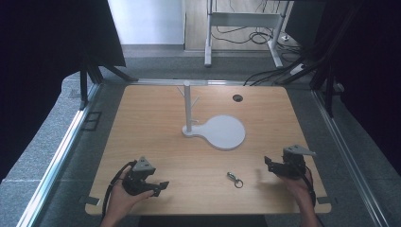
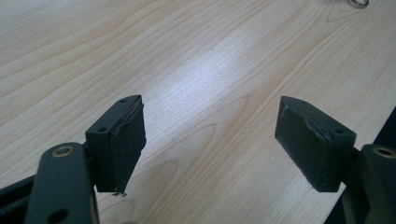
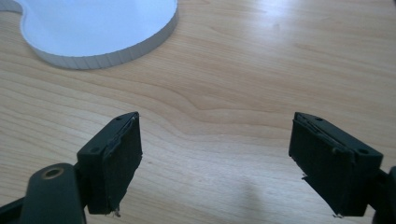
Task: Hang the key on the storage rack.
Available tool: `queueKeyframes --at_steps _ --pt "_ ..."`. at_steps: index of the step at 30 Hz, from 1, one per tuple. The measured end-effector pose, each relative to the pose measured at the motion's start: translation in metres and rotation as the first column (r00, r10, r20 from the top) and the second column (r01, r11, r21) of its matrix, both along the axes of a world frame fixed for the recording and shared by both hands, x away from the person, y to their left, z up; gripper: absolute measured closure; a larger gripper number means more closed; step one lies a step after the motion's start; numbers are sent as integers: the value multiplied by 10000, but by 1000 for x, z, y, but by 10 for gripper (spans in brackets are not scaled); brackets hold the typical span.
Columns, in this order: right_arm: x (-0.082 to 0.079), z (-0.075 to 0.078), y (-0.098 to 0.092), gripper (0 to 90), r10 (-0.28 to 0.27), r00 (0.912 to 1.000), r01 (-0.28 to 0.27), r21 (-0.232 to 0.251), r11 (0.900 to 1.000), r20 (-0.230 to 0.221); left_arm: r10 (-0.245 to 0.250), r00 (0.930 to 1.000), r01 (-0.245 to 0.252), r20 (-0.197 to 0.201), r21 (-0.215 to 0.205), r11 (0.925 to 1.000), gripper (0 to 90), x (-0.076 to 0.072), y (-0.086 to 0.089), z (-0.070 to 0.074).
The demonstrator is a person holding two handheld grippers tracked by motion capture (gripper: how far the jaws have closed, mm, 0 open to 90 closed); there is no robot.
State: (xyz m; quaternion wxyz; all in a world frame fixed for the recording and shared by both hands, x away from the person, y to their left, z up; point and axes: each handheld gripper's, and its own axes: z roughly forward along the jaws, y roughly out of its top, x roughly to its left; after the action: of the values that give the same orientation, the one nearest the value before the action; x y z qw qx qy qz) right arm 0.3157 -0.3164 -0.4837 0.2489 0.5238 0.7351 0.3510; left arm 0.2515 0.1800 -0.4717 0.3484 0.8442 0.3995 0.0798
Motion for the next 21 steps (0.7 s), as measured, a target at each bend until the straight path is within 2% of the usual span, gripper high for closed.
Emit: queueKeyframes --at_steps 6,8,11,16,19,21 --pt "-1 5 1 199 -19 10000 21 -170 9999 94 -6 9999 6 -153 -6 10000 250 2 -1 -5" --pt "-3 8 3 207 -1 9999 7 -378 9993 152 -74 9999 73 -122 -34 10000 250 1 -1 -4" --pt "-5 10 4 216 70 9998 -63 -386 9992 168 -55 9999 54 -88 -81 10000 250 0 -1 -2" --pt "-5 10 2 243 236 9997 -236 -129 9996 69 33 10000 -34 -35 -140 9999 251 2 -3 -2" --pt "-3 11 -1 263 205 9998 -203 167 9997 -76 -383 9990 383 -243 -21 9993 251 1 -13 -8" --pt "-3 12 -4 276 215 9997 -212 241 9995 -140 -483 9984 486 -287 95 9988 251 2 -15 -10"
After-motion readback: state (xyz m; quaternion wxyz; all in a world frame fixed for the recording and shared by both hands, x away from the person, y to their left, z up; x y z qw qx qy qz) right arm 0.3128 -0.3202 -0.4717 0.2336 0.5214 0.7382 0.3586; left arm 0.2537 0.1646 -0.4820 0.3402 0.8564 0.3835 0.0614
